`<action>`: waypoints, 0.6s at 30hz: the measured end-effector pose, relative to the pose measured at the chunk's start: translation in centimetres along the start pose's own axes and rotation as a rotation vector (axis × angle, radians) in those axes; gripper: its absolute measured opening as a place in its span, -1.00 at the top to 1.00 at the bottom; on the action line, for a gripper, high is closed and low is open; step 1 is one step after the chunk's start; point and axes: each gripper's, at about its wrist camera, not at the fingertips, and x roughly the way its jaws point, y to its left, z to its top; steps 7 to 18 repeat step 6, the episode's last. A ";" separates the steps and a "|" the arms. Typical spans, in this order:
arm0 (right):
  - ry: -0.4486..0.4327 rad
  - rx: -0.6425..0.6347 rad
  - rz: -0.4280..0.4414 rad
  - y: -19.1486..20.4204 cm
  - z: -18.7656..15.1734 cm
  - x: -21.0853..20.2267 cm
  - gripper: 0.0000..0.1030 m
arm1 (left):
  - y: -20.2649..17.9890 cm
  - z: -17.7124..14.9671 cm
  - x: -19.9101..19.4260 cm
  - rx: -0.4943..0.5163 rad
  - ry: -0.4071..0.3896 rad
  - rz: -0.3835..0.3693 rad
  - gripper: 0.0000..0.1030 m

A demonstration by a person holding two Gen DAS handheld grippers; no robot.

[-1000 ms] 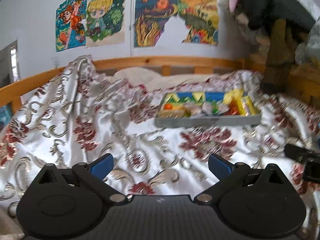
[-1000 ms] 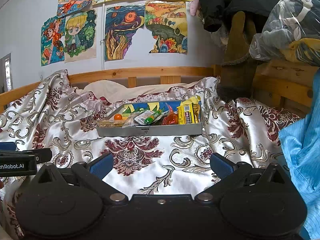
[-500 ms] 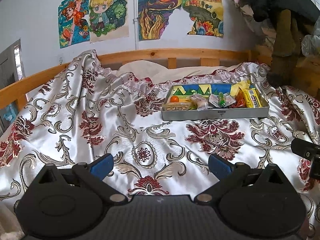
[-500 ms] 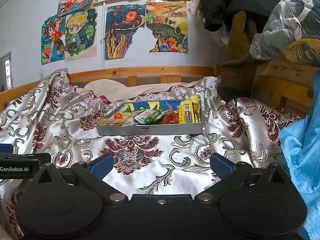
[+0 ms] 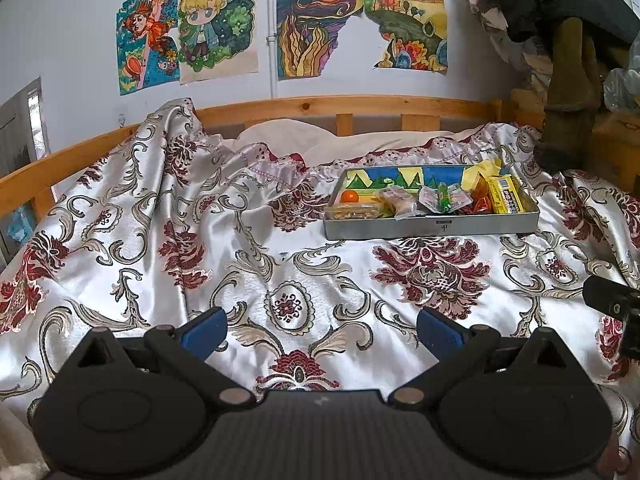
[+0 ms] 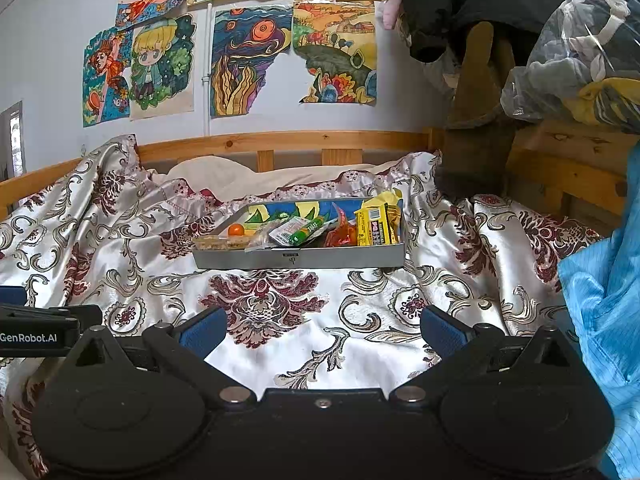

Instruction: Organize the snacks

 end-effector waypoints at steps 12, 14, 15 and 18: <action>0.000 -0.001 -0.001 0.0 0.1 0.0 -0.99 | 0.0 0.0 0.0 0.001 0.001 0.000 -0.99; 0.000 -0.001 -0.001 0.0 0.1 0.0 -0.99 | 0.0 0.0 0.0 0.001 0.001 0.000 -0.99; 0.000 -0.001 -0.001 0.0 0.1 0.0 -0.99 | 0.0 0.0 0.0 0.001 0.001 0.000 -0.99; 0.000 -0.001 -0.001 0.0 0.1 0.0 -0.99 | 0.0 0.0 0.0 0.001 0.001 0.000 -0.99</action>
